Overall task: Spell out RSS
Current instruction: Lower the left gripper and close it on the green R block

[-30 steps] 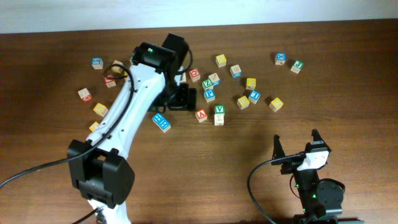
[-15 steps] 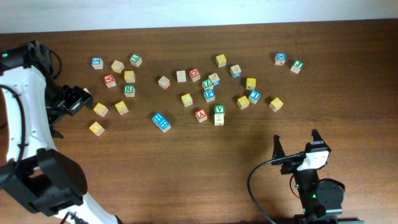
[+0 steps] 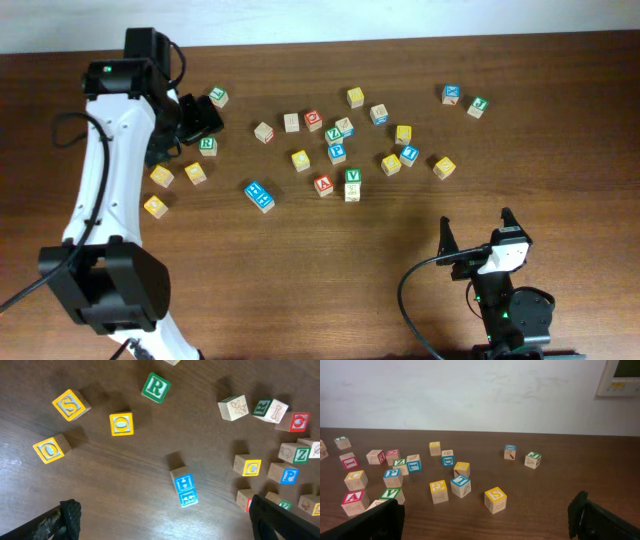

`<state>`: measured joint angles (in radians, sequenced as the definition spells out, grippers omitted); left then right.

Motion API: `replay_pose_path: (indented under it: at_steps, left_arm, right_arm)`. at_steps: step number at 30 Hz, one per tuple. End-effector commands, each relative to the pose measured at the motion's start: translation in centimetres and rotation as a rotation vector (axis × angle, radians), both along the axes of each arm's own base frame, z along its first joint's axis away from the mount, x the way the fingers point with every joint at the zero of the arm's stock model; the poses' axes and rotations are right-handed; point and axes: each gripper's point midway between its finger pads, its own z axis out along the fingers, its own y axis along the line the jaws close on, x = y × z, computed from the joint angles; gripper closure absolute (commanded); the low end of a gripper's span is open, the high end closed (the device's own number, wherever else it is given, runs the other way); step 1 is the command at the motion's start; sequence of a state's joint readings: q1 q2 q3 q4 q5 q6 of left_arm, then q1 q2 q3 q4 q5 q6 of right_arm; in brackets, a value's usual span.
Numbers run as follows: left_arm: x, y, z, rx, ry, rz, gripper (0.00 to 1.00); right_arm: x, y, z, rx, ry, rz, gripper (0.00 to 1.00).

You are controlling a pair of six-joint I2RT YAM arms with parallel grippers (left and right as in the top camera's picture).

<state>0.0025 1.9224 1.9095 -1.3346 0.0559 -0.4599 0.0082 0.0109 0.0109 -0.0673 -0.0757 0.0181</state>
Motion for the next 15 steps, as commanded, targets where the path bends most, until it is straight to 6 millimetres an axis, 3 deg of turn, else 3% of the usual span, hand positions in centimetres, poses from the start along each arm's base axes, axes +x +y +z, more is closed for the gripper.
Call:
replay_pose_path:
  at_steps: [1,7,10,15]
  left_arm:
    - [-0.1,-0.3,1.2,-0.014,-0.032,-0.022,0.01]
    - [1.7,-1.1,1.7,0.011,-0.115,-0.116,0.01]
    - [4.0,-0.7,2.4,0.040,-0.211,-0.108,0.01]
    - [3.9,-2.7,2.1,0.074,-0.213,-0.268,0.01]
  right_arm:
    - [0.0,0.1,-0.3,-0.007,0.004,0.004,0.02]
    - [0.0,0.1,-0.3,-0.007,0.004,0.004,0.02]
    - [0.0,0.1,-0.3,-0.007,0.004,0.004,0.02]
    - [0.0,0.1,-0.3,-0.007,0.004,0.004,0.02]
